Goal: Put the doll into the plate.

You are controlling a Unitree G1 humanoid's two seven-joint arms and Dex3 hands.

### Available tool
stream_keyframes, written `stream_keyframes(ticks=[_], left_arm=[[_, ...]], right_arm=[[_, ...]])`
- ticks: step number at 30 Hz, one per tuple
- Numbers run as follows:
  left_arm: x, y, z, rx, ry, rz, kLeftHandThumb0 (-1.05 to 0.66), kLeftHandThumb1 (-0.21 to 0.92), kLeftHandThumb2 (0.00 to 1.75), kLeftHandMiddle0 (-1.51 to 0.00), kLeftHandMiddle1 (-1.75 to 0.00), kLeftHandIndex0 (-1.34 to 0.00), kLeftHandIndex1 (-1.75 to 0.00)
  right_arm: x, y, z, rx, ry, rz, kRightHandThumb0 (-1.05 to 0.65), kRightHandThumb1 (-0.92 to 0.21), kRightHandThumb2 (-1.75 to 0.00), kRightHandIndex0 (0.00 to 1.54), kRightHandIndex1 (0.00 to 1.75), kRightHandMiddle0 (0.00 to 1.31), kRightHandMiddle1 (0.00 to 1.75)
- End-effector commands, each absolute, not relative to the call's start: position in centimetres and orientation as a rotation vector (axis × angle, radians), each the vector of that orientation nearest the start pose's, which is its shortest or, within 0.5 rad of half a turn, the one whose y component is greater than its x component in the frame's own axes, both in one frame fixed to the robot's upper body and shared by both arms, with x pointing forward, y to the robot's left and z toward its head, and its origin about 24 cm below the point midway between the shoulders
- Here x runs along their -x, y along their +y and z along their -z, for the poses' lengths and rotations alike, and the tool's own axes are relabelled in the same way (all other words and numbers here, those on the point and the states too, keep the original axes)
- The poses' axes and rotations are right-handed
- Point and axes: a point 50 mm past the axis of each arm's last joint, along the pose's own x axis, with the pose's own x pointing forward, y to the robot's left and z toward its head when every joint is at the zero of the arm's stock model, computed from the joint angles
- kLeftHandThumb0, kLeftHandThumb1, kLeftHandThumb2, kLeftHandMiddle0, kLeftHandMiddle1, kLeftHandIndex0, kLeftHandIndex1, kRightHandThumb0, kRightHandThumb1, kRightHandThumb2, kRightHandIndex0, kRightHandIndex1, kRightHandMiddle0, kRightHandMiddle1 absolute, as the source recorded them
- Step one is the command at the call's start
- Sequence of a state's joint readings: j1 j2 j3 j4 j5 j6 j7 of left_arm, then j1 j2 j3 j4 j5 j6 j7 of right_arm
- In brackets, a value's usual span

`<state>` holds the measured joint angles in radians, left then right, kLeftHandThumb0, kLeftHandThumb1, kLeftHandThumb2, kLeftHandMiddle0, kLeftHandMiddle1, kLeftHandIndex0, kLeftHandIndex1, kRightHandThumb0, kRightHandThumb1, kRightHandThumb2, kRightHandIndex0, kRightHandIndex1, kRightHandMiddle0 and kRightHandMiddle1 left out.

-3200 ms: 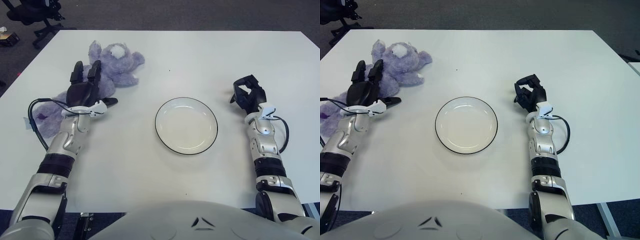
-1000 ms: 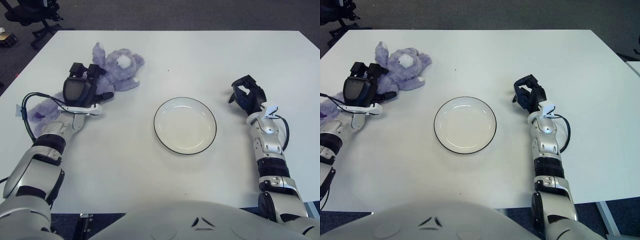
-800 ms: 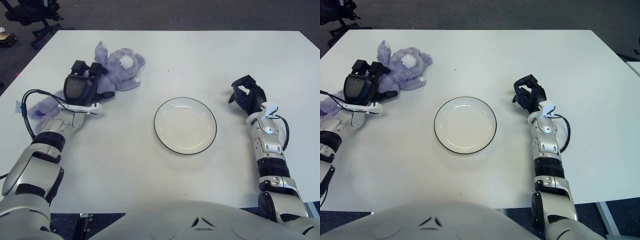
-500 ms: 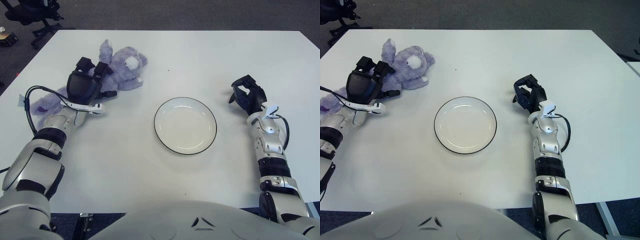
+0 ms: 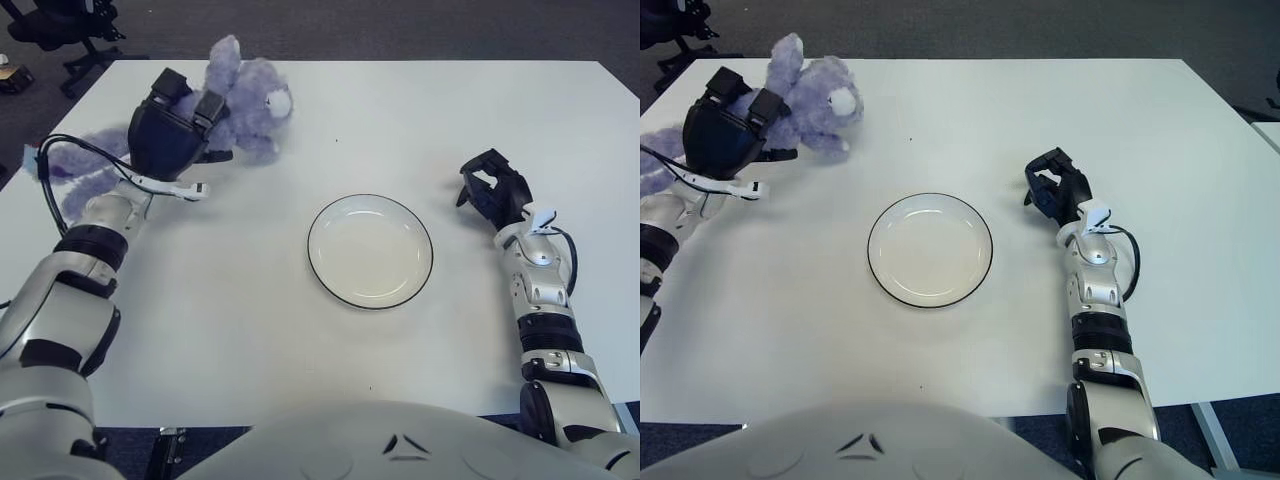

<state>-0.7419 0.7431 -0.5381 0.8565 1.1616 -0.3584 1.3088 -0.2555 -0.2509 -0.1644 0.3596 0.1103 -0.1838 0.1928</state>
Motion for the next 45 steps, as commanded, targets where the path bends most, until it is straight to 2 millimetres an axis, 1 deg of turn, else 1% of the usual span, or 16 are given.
stream_keyframes(ticks=[1, 5, 9, 14, 18, 23, 26, 30, 33, 37, 43, 45], left_arm=[[-32.5, 21.6, -14.9, -1.482, -1.412, -0.278, 0.14, 0.8, 0.31, -0.72, -1.75, -0.65, -1.75], [-32.1, 21.2, -15.0, -1.447, -1.443, -0.26, 0.14, 0.81, 0.31, -0.74, -1.75, -0.67, -1.75], [-31.1, 20.1, -14.2, -1.361, -1.531, -0.124, 0.14, 0.82, 0.3, -0.76, -1.75, -0.7, -1.75], [-30.5, 19.7, -13.7, -1.353, -1.558, -0.048, 0.11, 0.82, 0.28, -0.77, -1.75, -0.72, -1.75], [-30.0, 19.5, -13.0, -1.364, -1.565, 0.068, 0.09, 0.84, 0.23, -0.78, -1.75, -0.73, -1.75], [-29.7, 19.3, -12.7, -1.369, -1.57, 0.089, 0.07, 0.86, 0.2, -0.76, -1.75, -0.74, -1.75], [-29.7, 19.1, -12.0, -1.387, -1.571, 0.095, 0.03, 0.87, 0.18, -0.72, -1.75, -0.71, -1.75], [-29.7, 19.1, -11.8, -1.399, -1.572, 0.098, 0.0, 0.88, 0.16, -0.7, -1.75, -0.7, -1.75], [-29.9, 19.1, -11.6, -1.447, -1.566, 0.137, -0.01, 0.88, 0.16, -0.69, -1.75, -0.69, -1.75], [-30.4, 18.8, -11.7, -1.535, -1.592, 0.237, -0.03, 0.88, 0.15, -0.69, -1.75, -0.68, -1.75], [-30.9, 18.1, -12.3, -1.612, -1.658, 0.306, -0.04, 0.89, 0.14, -0.68, -1.75, -0.67, -1.75], [-31.0, 18.1, -12.3, -1.691, -1.675, 0.307, -0.05, 0.89, 0.13, -0.64, -1.75, -0.66, -1.75]], right_arm=[[-29.0, -22.0, -3.5, 0.101, 0.038, -0.067, -0.36, -0.92, -0.36, 0.78, 1.68, 0.37, 1.57], [-29.0, -22.0, -3.5, 0.1, 0.041, -0.068, -0.36, -0.92, -0.36, 0.78, 1.67, 0.37, 1.57], [-29.0, -21.9, -3.6, 0.1, 0.043, -0.073, -0.36, -0.92, -0.35, 0.78, 1.66, 0.38, 1.57], [-29.0, -21.8, -3.6, 0.108, 0.044, -0.077, -0.36, -0.92, -0.35, 0.79, 1.66, 0.38, 1.56], [-29.0, -21.8, -3.6, 0.138, 0.042, -0.085, -0.35, -0.92, -0.35, 0.78, 1.69, 0.38, 1.56], [-29.0, -21.7, -3.7, 0.15, 0.041, -0.089, -0.35, -0.92, -0.36, 0.78, 1.71, 0.37, 1.57], [-29.0, -21.8, -3.6, 0.16, 0.042, -0.091, -0.35, -0.92, -0.36, 0.78, 1.72, 0.37, 1.57], [-29.0, -21.8, -3.6, 0.162, 0.042, -0.092, -0.35, -0.92, -0.36, 0.78, 1.74, 0.37, 1.57], [-28.9, -21.8, -3.6, 0.168, 0.044, -0.097, -0.35, -0.92, -0.36, 0.78, 1.74, 0.37, 1.57], [-28.9, -21.8, -3.5, 0.181, 0.051, -0.113, -0.35, -0.92, -0.36, 0.78, 1.75, 0.37, 1.57], [-28.8, -21.8, -3.4, 0.201, 0.067, -0.136, -0.35, -0.92, -0.36, 0.79, 1.75, 0.37, 1.57], [-28.8, -21.8, -3.4, 0.207, 0.072, -0.143, -0.35, -0.92, -0.36, 0.79, 1.75, 0.37, 1.57]])
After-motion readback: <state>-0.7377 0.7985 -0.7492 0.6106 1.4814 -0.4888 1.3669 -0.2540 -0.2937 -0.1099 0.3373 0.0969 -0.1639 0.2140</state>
